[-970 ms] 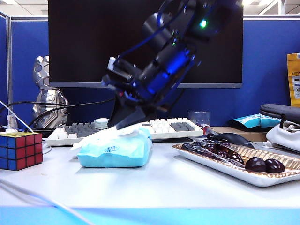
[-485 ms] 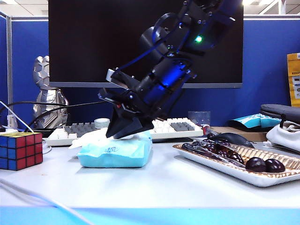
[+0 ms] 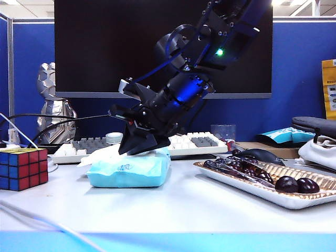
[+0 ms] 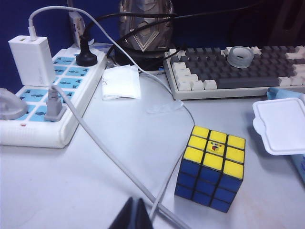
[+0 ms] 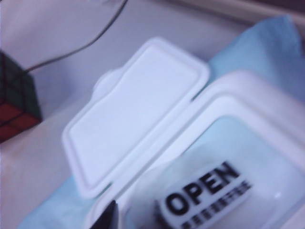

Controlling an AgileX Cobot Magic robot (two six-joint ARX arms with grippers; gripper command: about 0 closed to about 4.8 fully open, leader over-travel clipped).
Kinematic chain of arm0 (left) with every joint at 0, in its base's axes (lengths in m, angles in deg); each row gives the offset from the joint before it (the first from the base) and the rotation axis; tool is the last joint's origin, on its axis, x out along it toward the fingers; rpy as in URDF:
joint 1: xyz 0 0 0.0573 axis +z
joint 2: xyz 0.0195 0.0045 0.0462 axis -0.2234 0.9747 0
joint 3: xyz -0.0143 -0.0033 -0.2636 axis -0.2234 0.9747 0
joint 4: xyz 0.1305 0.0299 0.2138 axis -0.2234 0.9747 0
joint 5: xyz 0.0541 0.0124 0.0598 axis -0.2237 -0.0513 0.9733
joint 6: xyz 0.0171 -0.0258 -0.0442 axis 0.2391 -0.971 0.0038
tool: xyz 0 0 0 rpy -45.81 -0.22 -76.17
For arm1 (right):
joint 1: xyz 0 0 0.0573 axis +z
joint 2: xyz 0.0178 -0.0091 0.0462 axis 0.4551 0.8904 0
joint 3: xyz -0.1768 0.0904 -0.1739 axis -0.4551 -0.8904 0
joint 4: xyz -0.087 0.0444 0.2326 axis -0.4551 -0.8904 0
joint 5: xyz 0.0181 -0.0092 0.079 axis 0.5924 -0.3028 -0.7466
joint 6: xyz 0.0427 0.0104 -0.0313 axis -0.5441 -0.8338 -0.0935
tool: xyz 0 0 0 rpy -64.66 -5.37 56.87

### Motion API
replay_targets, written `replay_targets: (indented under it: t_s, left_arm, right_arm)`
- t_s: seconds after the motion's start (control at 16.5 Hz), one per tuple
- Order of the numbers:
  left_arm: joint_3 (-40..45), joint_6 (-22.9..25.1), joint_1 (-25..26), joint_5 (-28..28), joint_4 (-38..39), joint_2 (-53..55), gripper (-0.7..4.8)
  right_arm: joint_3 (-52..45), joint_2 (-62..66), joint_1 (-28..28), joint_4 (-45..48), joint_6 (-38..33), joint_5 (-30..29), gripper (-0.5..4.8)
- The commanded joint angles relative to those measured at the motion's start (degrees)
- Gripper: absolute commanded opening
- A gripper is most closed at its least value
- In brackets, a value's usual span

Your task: Pull out a wet wipe from the sky blue wet wipes packet and place it on the table.

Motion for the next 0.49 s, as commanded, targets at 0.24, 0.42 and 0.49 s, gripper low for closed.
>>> replay_targets:
  t_s: [0.24,0.42,0.49]
  left_arm:
    - [0.2,0.0,0.0,-0.1,0.6,-0.2,-0.05]
    - [0.2,0.0,0.2,-0.1,0.6,-0.2,-0.05]
    - [0.2,0.0,0.2,-0.1,0.6,-0.2,-0.05]
  right_arm:
    - [0.2,0.6,0.0,1.5,0.0,3.8,-0.05]
    - [0.2,0.5,0.0,2.1,0.4,3.7,-0.05]
    - [0.3,0.5,0.0,2.6,0.4,3.2,-0.05]
